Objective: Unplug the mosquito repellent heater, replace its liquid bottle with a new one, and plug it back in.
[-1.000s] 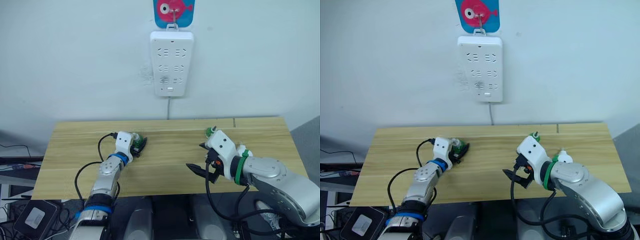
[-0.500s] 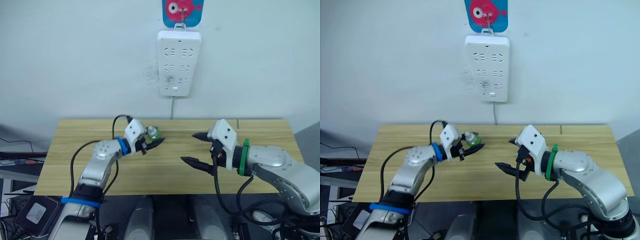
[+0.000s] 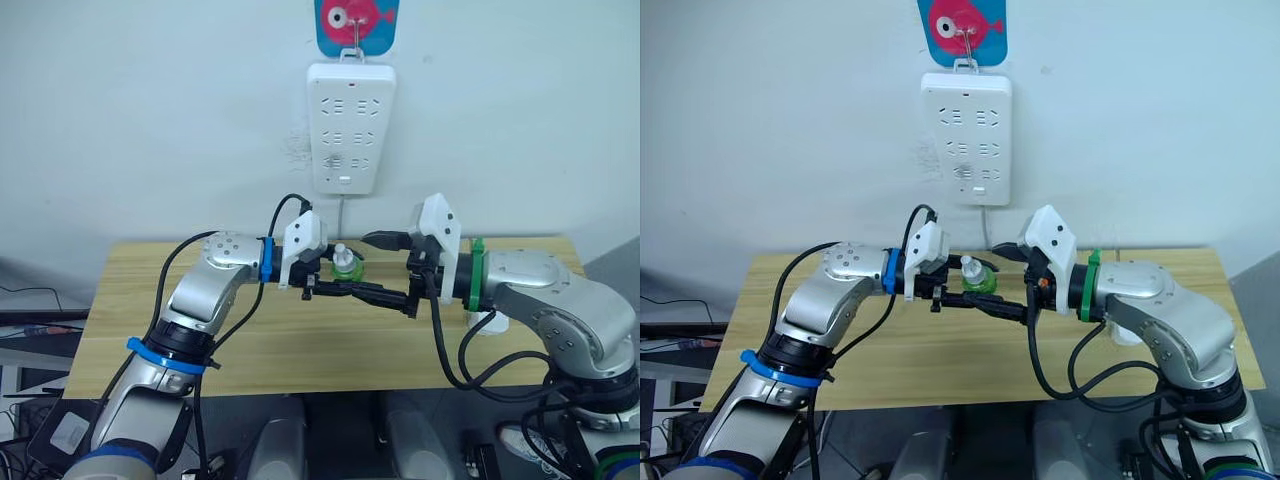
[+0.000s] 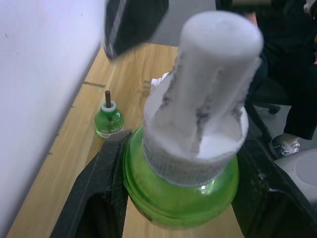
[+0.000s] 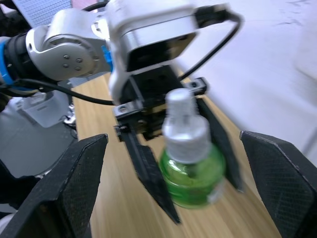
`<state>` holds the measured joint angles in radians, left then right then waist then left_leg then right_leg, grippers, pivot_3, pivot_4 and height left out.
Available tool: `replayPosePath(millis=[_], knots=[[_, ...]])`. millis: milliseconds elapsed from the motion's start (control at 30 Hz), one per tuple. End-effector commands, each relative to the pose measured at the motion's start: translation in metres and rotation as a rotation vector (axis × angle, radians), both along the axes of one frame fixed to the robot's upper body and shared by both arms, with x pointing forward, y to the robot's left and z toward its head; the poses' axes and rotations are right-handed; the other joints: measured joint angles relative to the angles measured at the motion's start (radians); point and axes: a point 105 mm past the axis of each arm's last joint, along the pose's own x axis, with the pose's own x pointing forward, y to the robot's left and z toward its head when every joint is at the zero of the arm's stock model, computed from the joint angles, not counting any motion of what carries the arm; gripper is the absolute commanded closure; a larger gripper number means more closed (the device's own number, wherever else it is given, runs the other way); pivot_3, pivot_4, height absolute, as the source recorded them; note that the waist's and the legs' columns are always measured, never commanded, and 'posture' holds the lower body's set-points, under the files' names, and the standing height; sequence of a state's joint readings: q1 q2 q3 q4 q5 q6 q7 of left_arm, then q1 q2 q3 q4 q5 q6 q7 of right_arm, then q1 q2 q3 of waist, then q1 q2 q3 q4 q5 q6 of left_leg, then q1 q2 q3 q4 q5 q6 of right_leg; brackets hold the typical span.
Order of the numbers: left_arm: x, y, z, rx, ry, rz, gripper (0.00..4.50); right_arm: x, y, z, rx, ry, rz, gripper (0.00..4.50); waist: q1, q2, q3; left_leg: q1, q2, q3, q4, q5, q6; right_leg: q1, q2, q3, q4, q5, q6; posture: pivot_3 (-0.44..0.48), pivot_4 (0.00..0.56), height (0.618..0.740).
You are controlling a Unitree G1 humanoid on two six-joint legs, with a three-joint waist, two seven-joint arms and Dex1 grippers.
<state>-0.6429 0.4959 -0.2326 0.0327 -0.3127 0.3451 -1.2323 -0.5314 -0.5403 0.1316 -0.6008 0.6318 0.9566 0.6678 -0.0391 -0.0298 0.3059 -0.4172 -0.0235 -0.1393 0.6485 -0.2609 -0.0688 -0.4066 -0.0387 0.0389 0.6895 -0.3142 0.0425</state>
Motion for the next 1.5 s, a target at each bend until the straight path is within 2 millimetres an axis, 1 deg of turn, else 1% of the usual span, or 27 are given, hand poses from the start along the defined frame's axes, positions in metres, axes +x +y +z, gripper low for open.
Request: replayPosePath(millis=[33,133,233,267,367,500,533,700,833,867,900,967,1000,1067,1300,1400,1500], knots=[[-0.006,-0.006,0.013,-0.019,-0.039,-0.049,2.22,0.003,0.007,0.007,0.008,-0.082,-0.006,0.0,0.0,0.0,-0.005,0.0,0.0,0.0,0.0,0.0,0.0,0.0,0.0,0.0,0.0,0.0,0.0,-0.004,0.184,0.732],[-0.005,-0.007,0.014,-0.017,-0.042,-0.049,2.22,0.009,0.01,0.004,-0.003,-0.104,-0.021,0.0,-0.001,0.0,-0.01,0.0,0.0,0.0,0.001,0.001,-0.001,0.0,0.0,0.0,0.002,0.0,0.0,0.003,0.181,0.732],[-0.004,-0.007,0.014,-0.019,-0.046,-0.042,2.22,0.012,0.011,0.0,-0.008,-0.121,-0.029,0.58,0.0,0.0,-0.015,0.001,0.0,0.0,0.001,0.001,-0.002,-0.001,0.0,0.0,0.005,0.0,0.0,0.011,0.173,0.732],[-0.003,-0.006,0.015,-0.023,-0.045,-0.038,2.22,0.012,0.012,-0.001,-0.017,-0.129,-0.027,0.87,0.0,0.0,-0.017,0.001,0.0,0.0,0.002,0.002,-0.002,-0.001,0.0,0.0,0.006,0.0,0.0,0.011,0.171,0.732],[-0.003,-0.006,0.015,-0.026,-0.045,-0.036,2.22,0.012,0.012,-0.003,-0.025,-0.144,-0.022,1.97,0.0,0.0,-0.023,0.001,0.0,0.0,0.003,0.002,-0.002,-0.001,0.0,0.001,0.008,0.0,0.0,0.015,0.166,0.732],[-0.004,-0.003,0.012,-0.012,-0.046,-0.039,2.22,0.011,0.012,-0.001,-0.014,-0.163,-0.012,3.38,0.0,0.0,-0.028,0.0,0.0,0.0,0.008,0.002,-0.002,-0.001,0.001,0.001,0.01,0.0,0.0,0.019,0.159,0.732],[-0.005,-0.002,0.012,-0.01,-0.046,-0.038,2.22,0.011,0.012,-0.001,-0.011,-0.164,-0.01,3.44,0.001,0.0,-0.03,0.0,0.0,0.0,0.008,0.002,-0.002,-0.001,0.001,0.001,0.01,0.0,0.0,0.019,0.158,0.732],[-0.008,-0.001,0.014,-0.027,-0.05,-0.043,2.22,0.009,0.011,0.001,-0.007,-0.173,0.002,3.43,0.001,0.001,-0.038,0.0,-0.001,0.0,0.01,0.002,-0.002,-0.001,0.001,0.001,0.01,0.0,0.0,0.023,0.151,0.732],[-0.003,0.004,0.016,-0.049,-0.056,0.005,2.22,0.008,0.009,0.005,0.009,-0.185,0.009,3.43,0.005,0.001,-0.046,0.0,-0.001,0.0,0.01,0.002,-0.002,-0.001,0.001,0.001,0.011,0.0,0.0,0.025,0.147,0.732],[-0.001,0.005,0.014,-0.038,-0.067,0.013,1.46,0.008,0.008,0.008,0.019,-0.188,0.009,3.43,0.006,0.001,-0.049,0.0,-0.001,0.0,0.011,0.002,-0.002,-0.001,0.001,0.001,0.011,0.0,0.0,0.025,0.147,0.732],[0.0,0.007,0.012,-0.036,-0.055,0.025,1.23,0.008,0.007,0.01,0.027,-0.192,0.009,3.43,0.006,0.001,-0.051,0.0,-0.001,0.0,0.011,0.002,-0.002,-0.001,0.001,0.001,0.011,0.0,0.0,0.025,0.147,0.732],[0.0,0.008,0.01,-0.036,-0.025,0.027,0.63,0.009,0.006,0.011,0.036,-0.193,0.01,3.43,0.006,0.001,-0.056,0.0,-0.001,0.0,0.011,0.002,-0.002,-0.001,0.001,0.001,0.012,0.0,0.0,0.022,0.141,0.732],[-0.001,0.009,0.011,-0.061,0.02,0.034,0.38,0.009,0.005,0.012,0.038,-0.193,0.011,3.43,0.006,0.001,-0.059,0.0,-0.001,0.0,0.011,0.002,-0.002,-0.001,0.001,0.001,0.012,0.0,0.0,0.021,0.142,0.732],[-0.001,0.009,0.012,-0.087,0.067,0.043,0.33,0.009,0.003,0.013,0.04,-0.191,0.011,3.43,0.006,0.001,-0.063,0.0,-0.001,0.0,0.011,0.002,-0.002,-0.001,0.001,0.001,0.013,0.0,0.0,0.02,0.143,0.732],[-0.005,0.005,0.009,-0.109,0.098,0.035,0.33,0.007,0.001,0.015,0.048,-0.176,0.02,3.43,0.006,0.001,-0.075,0.001,-0.001,0.0,0.012,0.002,-0.002,-0.001,0.002,0.001,0.015,0.0,0.0,0.017,0.144,0.732],[-0.004,0.0,0.017,-0.169,0.09,0.042,0.97,0.006,0.001,0.012,0.038,-0.168,0.025,3.43,0.006,0.001,-0.076,0.001,-0.001,0.0,0.013,0.002,-0.002,-0.001,0.002,0.001,0.016,0.0,0.0,0.015,0.147,0.732],[-0.003,0.0,0.02,-0.186,0.074,0.048,1.88,0.005,0.001,0.011,0.035,-0.161,0.026,3.43,0.006,0.001,-0.077,0.001,-0.001,0.0,0.013,0.002,-0.002,-0.001,0.002,0.001,0.016,0.0,0.0,0.018,0.148,0.732]])
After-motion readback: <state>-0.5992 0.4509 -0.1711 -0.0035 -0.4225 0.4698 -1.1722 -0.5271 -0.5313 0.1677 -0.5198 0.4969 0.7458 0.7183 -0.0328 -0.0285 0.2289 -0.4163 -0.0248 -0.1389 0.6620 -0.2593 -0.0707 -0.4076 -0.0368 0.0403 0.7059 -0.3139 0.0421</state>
